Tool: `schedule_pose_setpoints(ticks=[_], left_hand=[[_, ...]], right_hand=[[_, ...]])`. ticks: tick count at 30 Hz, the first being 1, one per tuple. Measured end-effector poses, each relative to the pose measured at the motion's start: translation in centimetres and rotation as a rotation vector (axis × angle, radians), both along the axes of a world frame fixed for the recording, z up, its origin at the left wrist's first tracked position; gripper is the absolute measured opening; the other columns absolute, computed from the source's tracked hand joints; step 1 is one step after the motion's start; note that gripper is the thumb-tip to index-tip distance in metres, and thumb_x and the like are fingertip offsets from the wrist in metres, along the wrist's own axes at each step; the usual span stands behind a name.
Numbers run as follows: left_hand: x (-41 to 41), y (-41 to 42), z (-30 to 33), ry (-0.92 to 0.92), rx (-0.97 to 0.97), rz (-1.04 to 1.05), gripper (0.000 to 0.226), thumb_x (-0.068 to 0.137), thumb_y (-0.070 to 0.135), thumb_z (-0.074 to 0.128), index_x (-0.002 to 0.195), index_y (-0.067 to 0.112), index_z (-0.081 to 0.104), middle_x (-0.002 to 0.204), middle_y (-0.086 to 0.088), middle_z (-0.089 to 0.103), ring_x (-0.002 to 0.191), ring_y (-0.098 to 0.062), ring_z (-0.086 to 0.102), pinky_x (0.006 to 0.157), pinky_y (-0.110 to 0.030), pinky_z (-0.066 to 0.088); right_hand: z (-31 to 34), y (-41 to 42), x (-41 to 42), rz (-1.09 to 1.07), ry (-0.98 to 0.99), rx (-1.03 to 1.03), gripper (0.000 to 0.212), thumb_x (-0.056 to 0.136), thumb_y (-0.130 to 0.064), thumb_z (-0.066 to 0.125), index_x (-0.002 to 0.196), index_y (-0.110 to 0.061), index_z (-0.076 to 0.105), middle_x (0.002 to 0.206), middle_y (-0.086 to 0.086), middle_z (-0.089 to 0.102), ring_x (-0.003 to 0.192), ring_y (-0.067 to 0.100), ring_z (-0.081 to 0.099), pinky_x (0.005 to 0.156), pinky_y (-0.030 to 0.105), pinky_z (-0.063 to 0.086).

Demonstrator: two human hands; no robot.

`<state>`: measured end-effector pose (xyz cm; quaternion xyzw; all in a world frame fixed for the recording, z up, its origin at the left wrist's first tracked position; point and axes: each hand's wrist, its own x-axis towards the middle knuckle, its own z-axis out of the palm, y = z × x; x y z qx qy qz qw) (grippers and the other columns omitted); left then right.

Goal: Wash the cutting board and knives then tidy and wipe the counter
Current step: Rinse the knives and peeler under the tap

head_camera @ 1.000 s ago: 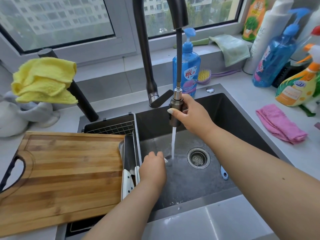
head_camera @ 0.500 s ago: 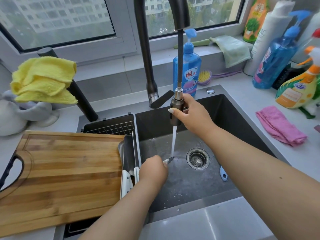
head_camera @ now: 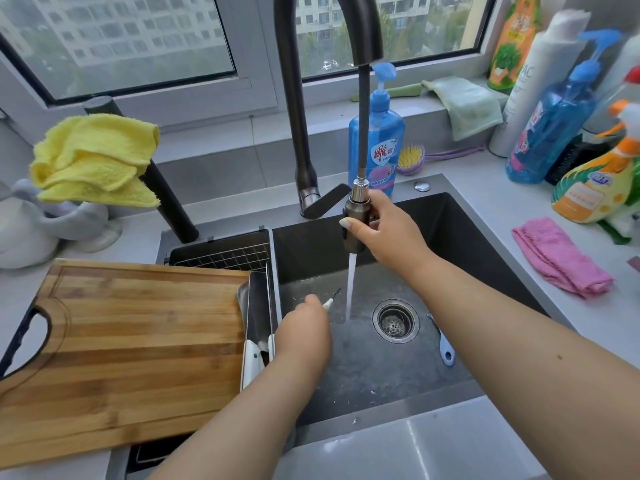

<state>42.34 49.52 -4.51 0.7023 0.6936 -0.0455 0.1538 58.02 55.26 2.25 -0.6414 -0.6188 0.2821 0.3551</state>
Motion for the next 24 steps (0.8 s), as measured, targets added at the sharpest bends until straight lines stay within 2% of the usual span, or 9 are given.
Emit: schedule_pose_setpoints(ticks=[2, 6, 8, 11, 13, 15, 19, 22, 24], left_hand=[[0.0, -0.2, 0.3, 0.05, 0.042, -0.068, 0.03, 0.088, 0.006, 0.055, 0.116, 0.01, 0.043, 0.112, -0.009, 0.058, 0.1, -0.026, 0.059, 0.067, -0.032, 0.043], [-1.3, -0.4, 0.7, -0.028, 0.16, -0.004, 0.026, 0.092, 0.031, 0.052, 0.113, 0.016, 0.049, 0.112, -0.003, 0.051, 0.1, -0.021, 0.055, 0.067, -0.031, 0.045], [-2.5, -0.9, 1.0, -0.051, 0.252, 0.034, 0.028, 0.093, 0.039, 0.046, 0.108, 0.017, 0.053, 0.106, -0.002, 0.049, 0.095, -0.02, 0.053, 0.065, -0.029, 0.043], [-4.9, -1.8, 1.1, -0.186, 0.344, 0.125, 0.02, 0.092, 0.037, 0.047, 0.095, 0.018, 0.054, 0.091, 0.002, 0.048, 0.078, -0.016, 0.05, 0.058, -0.027, 0.041], [-6.7, -2.4, 0.9, -0.306, 0.347, 0.225, 0.011, 0.091, 0.03, 0.051, 0.089, 0.02, 0.051, 0.086, 0.005, 0.046, 0.072, -0.011, 0.047, 0.053, -0.023, 0.037], [-8.6, -2.7, 0.5, -0.353, 0.362, 0.31, 0.009, 0.091, 0.027, 0.05, 0.088, 0.018, 0.051, 0.087, 0.004, 0.047, 0.073, -0.012, 0.048, 0.057, -0.026, 0.043], [-12.0, -2.6, -0.8, -0.322, 0.339, 0.458, 0.014, 0.091, 0.02, 0.049, 0.09, 0.006, 0.054, 0.094, -0.008, 0.052, 0.083, -0.023, 0.047, 0.069, -0.035, 0.042], [-13.3, -2.5, -1.9, -0.263, 0.259, 0.529, 0.021, 0.092, 0.021, 0.047, 0.093, 0.002, 0.058, 0.097, -0.014, 0.055, 0.079, -0.028, 0.05, 0.065, -0.034, 0.041], [-13.5, -2.6, -2.5, -0.216, 0.192, 0.535, 0.027, 0.095, 0.024, 0.046, 0.1, 0.002, 0.059, 0.102, -0.017, 0.055, 0.082, -0.03, 0.051, 0.067, -0.034, 0.04]], right_hand=[[0.0, -0.1, -0.1, 0.003, 0.005, -0.001, 0.044, 0.09, -0.039, 0.062, 0.129, -0.026, 0.044, 0.117, -0.007, 0.059, 0.103, 0.014, 0.058, 0.094, 0.035, 0.051], [0.1, -0.2, -0.1, 0.005, 0.0, 0.0, 0.044, 0.091, -0.04, 0.061, 0.129, -0.026, 0.045, 0.118, -0.005, 0.06, 0.105, 0.017, 0.06, 0.093, 0.035, 0.051], [0.1, -0.2, 0.1, 0.003, -0.005, 0.007, 0.042, 0.09, -0.041, 0.061, 0.127, -0.026, 0.046, 0.112, -0.007, 0.06, 0.101, 0.017, 0.06, 0.091, 0.034, 0.051], [0.0, -0.1, 0.2, 0.002, -0.012, 0.007, 0.042, 0.09, -0.041, 0.062, 0.126, -0.026, 0.046, 0.107, -0.01, 0.058, 0.099, 0.017, 0.061, 0.089, 0.033, 0.051], [-0.1, -0.1, 0.1, 0.001, -0.007, 0.003, 0.041, 0.09, -0.04, 0.062, 0.125, -0.026, 0.046, 0.107, -0.01, 0.057, 0.098, 0.016, 0.061, 0.088, 0.031, 0.05], [-0.1, -0.1, 0.0, -0.003, 0.001, 0.003, 0.039, 0.09, -0.04, 0.062, 0.124, -0.027, 0.046, 0.105, -0.01, 0.057, 0.097, 0.015, 0.06, 0.085, 0.029, 0.049], [0.0, -0.1, -0.3, -0.007, 0.007, 0.008, 0.04, 0.091, -0.038, 0.062, 0.125, -0.026, 0.047, 0.104, -0.01, 0.057, 0.095, 0.014, 0.059, 0.084, 0.028, 0.048], [0.0, -0.1, -0.4, -0.011, 0.011, 0.016, 0.04, 0.091, -0.037, 0.062, 0.126, -0.025, 0.047, 0.104, -0.009, 0.057, 0.095, 0.015, 0.059, 0.084, 0.029, 0.048], [0.0, -0.1, -0.4, -0.015, 0.011, 0.015, 0.042, 0.091, -0.038, 0.062, 0.128, -0.025, 0.046, 0.104, -0.008, 0.057, 0.094, 0.015, 0.059, 0.081, 0.027, 0.046]])
